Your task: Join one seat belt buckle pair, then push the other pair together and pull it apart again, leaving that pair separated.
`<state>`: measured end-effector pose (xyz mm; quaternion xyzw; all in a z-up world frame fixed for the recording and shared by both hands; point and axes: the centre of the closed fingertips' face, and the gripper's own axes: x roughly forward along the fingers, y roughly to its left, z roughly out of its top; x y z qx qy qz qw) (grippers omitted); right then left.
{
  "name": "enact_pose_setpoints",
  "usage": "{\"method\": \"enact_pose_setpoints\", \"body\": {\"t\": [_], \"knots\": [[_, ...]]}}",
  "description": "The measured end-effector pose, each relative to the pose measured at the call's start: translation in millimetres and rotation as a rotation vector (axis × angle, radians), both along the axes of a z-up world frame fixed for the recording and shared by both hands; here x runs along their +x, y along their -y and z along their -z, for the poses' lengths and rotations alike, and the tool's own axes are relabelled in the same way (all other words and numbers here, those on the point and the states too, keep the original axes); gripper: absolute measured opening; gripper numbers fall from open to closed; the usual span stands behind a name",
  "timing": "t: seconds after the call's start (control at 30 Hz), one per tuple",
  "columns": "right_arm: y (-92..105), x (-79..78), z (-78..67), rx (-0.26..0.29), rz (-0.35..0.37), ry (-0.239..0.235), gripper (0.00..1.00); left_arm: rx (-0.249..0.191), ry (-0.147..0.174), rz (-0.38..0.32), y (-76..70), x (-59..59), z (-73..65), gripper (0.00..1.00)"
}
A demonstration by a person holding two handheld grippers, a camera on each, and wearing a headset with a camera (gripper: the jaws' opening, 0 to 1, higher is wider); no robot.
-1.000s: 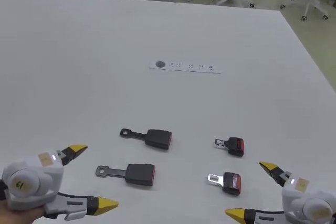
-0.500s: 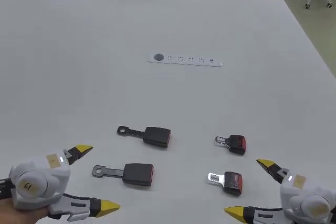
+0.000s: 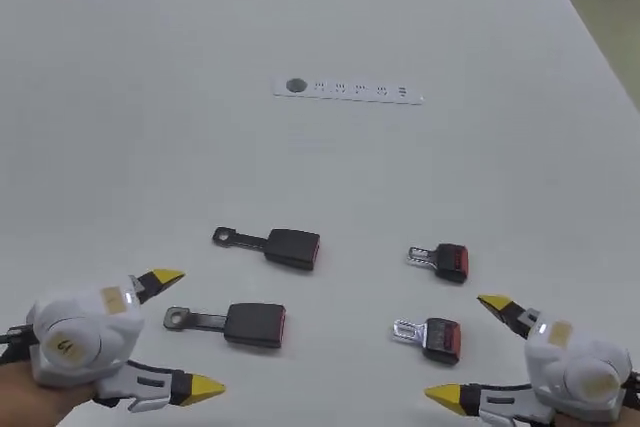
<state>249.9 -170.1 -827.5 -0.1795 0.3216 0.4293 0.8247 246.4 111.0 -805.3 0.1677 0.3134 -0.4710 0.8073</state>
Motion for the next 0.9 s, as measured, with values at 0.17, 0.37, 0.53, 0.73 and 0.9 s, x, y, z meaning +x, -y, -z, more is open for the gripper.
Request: {"method": "enact_pose_setpoints", "body": {"t": [0.17, 0.37, 0.53, 0.73, 0.9], "knots": [[-0.9, 4.7, 7.6, -0.006, -0.019, -0.028, 0.86, 0.042, -0.006, 0.066, 5.2, 1.8, 14.2, 0.9], [-1.4, 7.0, 15.7, -0.012, -0.038, -0.065, 0.82, 0.076, -0.025, 0.104, 7.5, 6.6, 28.2, 0.81], [-0.3, 7.3, 22.4, -0.023, -0.063, -0.096, 0.76, 0.096, -0.03, 0.14, 11.6, 13.1, 37.8, 0.75], [0.2, 9.0, 27.3, -0.051, -0.119, -0.115, 0.68, 0.13, -0.034, 0.202, 18.4, 16.0, 49.9, 0.64], [-0.8, 13.6, 29.9, -0.056, -0.15, -0.118, 0.61, 0.124, -0.044, 0.222, 23.4, 17.7, 50.7, 0.58]]}}
